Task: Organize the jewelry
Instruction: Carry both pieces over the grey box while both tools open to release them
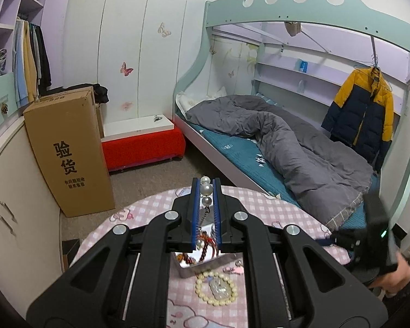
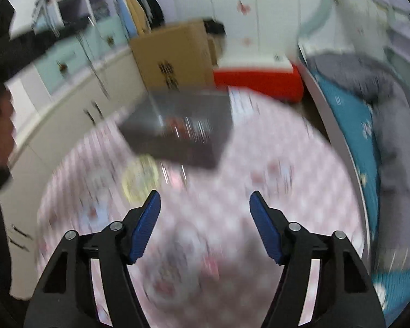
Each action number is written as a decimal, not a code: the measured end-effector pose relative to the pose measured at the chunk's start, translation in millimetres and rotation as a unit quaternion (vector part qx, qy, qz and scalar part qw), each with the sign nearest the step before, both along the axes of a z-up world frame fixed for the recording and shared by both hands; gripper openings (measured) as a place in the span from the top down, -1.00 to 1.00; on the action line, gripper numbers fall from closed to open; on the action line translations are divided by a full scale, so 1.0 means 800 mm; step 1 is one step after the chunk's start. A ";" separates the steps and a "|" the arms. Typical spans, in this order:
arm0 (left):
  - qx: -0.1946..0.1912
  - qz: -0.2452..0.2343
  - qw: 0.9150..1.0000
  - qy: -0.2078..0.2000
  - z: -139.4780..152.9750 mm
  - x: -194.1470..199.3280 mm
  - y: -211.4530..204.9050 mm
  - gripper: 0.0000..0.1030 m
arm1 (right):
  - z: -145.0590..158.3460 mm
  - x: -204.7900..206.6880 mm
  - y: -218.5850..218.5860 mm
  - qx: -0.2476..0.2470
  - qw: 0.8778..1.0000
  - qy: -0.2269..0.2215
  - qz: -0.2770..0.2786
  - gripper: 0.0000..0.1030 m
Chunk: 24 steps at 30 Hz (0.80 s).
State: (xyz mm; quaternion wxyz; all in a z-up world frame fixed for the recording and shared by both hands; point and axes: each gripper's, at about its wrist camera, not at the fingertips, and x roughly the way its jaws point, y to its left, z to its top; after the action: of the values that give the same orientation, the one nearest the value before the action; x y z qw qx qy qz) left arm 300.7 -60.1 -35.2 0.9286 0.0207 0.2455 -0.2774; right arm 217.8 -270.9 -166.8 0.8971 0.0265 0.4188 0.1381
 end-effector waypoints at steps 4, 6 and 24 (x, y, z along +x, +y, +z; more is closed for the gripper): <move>-0.006 0.007 1.000 0.002 -0.005 -0.015 0.010 0.83 | -0.023 -0.021 0.005 -0.006 1.000 0.023 0.004 0.00; -0.006 0.009 1.000 0.003 -0.008 -0.020 0.011 0.83 | -0.029 -0.018 0.012 -0.025 0.999 0.026 0.004 0.23; -0.015 0.008 1.000 -0.007 0.011 -0.020 0.020 0.83 | 0.103 0.024 0.039 -0.007 0.993 -0.101 0.057 0.78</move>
State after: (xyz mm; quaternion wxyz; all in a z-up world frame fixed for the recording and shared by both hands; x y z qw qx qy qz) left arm 284.6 -44.2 -26.4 0.9328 0.0067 0.2347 -0.2735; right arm 237.2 -239.8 -84.5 0.9259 -0.0173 0.3273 0.1879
